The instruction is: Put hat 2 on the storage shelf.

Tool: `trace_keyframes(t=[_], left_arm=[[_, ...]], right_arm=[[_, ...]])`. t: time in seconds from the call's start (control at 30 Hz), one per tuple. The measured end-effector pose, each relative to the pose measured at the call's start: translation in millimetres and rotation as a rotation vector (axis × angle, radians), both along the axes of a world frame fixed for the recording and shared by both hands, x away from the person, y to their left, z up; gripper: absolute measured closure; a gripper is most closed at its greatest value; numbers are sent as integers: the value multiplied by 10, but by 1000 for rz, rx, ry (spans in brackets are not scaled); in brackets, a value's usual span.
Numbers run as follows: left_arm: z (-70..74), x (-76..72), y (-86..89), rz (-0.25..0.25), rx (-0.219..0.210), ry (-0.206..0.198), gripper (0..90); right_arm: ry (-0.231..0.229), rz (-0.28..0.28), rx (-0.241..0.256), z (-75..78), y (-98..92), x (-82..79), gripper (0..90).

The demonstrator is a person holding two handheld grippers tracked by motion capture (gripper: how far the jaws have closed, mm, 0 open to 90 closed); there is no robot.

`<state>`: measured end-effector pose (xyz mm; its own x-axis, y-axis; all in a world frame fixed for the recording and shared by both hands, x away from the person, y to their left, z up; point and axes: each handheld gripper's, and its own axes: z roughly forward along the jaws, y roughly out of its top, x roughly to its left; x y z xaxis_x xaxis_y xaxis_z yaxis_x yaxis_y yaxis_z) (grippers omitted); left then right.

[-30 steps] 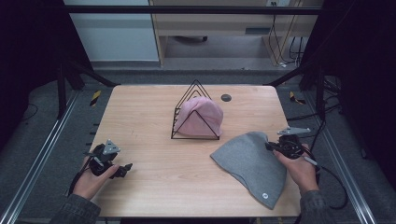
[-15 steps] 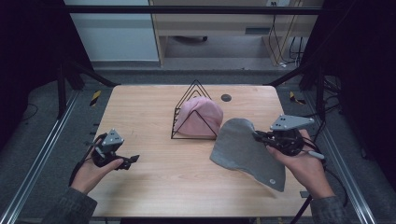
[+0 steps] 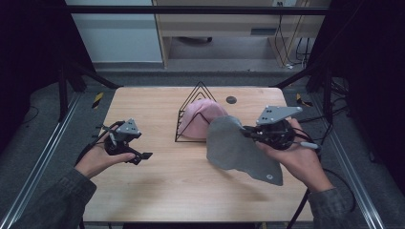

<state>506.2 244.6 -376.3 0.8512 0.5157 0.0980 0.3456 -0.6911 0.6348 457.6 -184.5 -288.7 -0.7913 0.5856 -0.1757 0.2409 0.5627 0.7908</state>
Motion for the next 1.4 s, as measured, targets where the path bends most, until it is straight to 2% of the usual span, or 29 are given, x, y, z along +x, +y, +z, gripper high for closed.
trace_keyframes(t=[0.13,0.27,0.37,0.47,0.67,0.73,0.9,1.2,1.3,1.4], left_arm=[[10,-41,-117,-29,52,4,116],[-15,-65,-174,-38,77,12,116],[-2,-85,-190,-47,66,14,116],[40,-104,-202,-60,73,6,117],[126,-181,-191,-63,68,-17,117],[147,-190,-177,-51,50,-21,117],[171,-183,-191,-60,49,-28,123],[177,-136,-215,-69,34,-30,137],[169,-112,-254,-84,31,-32,169],[157,-86,-319,-102,23,-34,253]], right_arm=[[1,42,-29,-44,247,37,858],[-1,77,-35,-59,473,69,858],[-3,102,-31,-60,625,92,858],[-1,124,-32,-57,768,128,858],[-5,160,-54,-38,1012,135,858],[-2,168,-57,-34,1071,126,858],[-6,201,-63,-26,1221,107,858],[-5,239,-58,-35,1375,81,857],[-8,246,-48,-25,1393,67,857],[-9,250,-42,-25,1396,61,857]])
